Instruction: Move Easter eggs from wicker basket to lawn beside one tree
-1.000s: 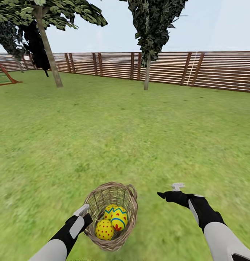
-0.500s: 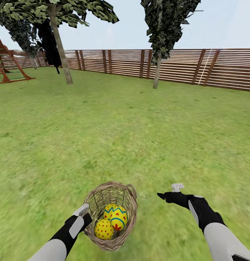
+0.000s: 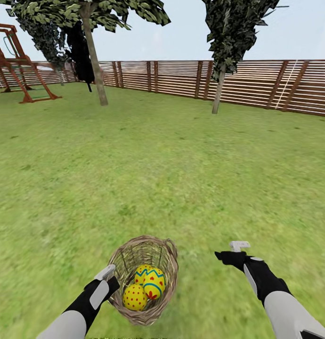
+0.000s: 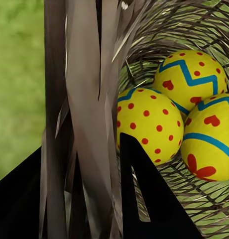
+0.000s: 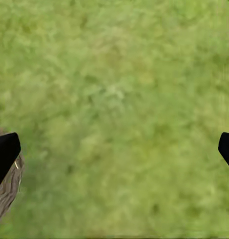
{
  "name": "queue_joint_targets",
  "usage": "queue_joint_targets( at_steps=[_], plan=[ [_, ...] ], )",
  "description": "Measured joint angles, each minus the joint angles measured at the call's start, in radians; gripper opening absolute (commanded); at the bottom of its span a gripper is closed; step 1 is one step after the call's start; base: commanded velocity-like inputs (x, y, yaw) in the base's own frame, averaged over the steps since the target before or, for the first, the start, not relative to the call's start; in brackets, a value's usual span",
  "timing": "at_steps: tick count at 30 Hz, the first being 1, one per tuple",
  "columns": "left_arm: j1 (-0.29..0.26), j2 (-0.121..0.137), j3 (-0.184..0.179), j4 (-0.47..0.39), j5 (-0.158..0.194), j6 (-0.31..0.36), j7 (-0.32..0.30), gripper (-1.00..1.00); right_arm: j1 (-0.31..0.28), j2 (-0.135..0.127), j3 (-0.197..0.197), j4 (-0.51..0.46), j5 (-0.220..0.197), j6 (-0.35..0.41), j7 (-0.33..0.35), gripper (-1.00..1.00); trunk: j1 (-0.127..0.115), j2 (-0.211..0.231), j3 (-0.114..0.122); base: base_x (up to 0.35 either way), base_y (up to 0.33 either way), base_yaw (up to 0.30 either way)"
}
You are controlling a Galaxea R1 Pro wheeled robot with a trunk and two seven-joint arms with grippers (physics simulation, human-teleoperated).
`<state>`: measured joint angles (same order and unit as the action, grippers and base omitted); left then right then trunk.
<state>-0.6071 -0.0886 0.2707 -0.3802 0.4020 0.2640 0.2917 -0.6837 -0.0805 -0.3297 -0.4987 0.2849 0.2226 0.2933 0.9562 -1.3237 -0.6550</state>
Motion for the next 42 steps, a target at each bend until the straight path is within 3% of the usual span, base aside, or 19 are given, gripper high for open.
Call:
queue_joint_targets(
  at_steps=[1,3,6,9,11,12,14,25,42],
  plan=[
    [0.000,-0.001,0.000,0.001,0.001,0.000,0.000,-1.00,0.000,-0.003,0.001,0.070,0.002,0.000,-0.050,1.00,-0.004,0.007,0.002,0.000,0.000,0.179],
    [0.000,0.000,0.000,-0.001,0.000,0.000,0.000,-1.00,0.002,-0.008,0.001,0.202,0.007,-0.001,-0.067,1.00,-0.011,0.021,0.006,0.000,0.000,0.179],
    [0.000,0.000,0.000,0.001,0.001,0.000,0.000,-1.00,0.017,-0.028,0.002,0.370,0.099,-0.004,-0.077,1.00,-0.023,0.042,0.011,0.000,0.000,0.179],
    [0.000,0.000,0.001,0.001,0.001,0.000,0.000,-1.00,0.092,-0.029,0.003,0.416,0.125,-0.048,-0.095,1.00,-0.035,0.063,0.017,0.000,0.000,0.179],
    [0.000,-0.001,0.000,0.003,0.004,0.000,0.000,-1.00,0.173,-0.024,0.006,0.436,0.142,-0.105,-0.101,1.00,-0.042,0.077,0.020,0.000,0.000,0.134],
    [0.000,-0.001,0.000,0.004,-0.002,0.000,0.000,-1.00,0.209,-0.022,0.006,0.455,0.181,-0.126,-0.104,1.00,-0.046,0.084,0.023,0.000,0.000,0.030],
    [0.000,-0.001,0.000,0.003,0.005,0.000,-0.001,-1.00,0.245,-0.020,0.006,0.505,0.325,-0.138,-0.102,1.00,-0.054,0.098,0.029,0.000,0.000,0.006],
    [0.011,-0.001,-0.002,-0.002,0.002,0.000,-0.008,-1.00,0.260,-0.025,0.008,0.533,0.323,-0.140,-0.098,1.00,-0.054,0.098,0.030,0.000,0.000,0.000],
    [0.011,-0.001,-0.002,-0.002,0.005,-0.001,-0.008,-1.00,0.265,-0.025,0.008,0.534,0.323,-0.171,-0.098,1.00,-0.054,0.098,0.055,0.000,0.000,-0.003]
  ],
)
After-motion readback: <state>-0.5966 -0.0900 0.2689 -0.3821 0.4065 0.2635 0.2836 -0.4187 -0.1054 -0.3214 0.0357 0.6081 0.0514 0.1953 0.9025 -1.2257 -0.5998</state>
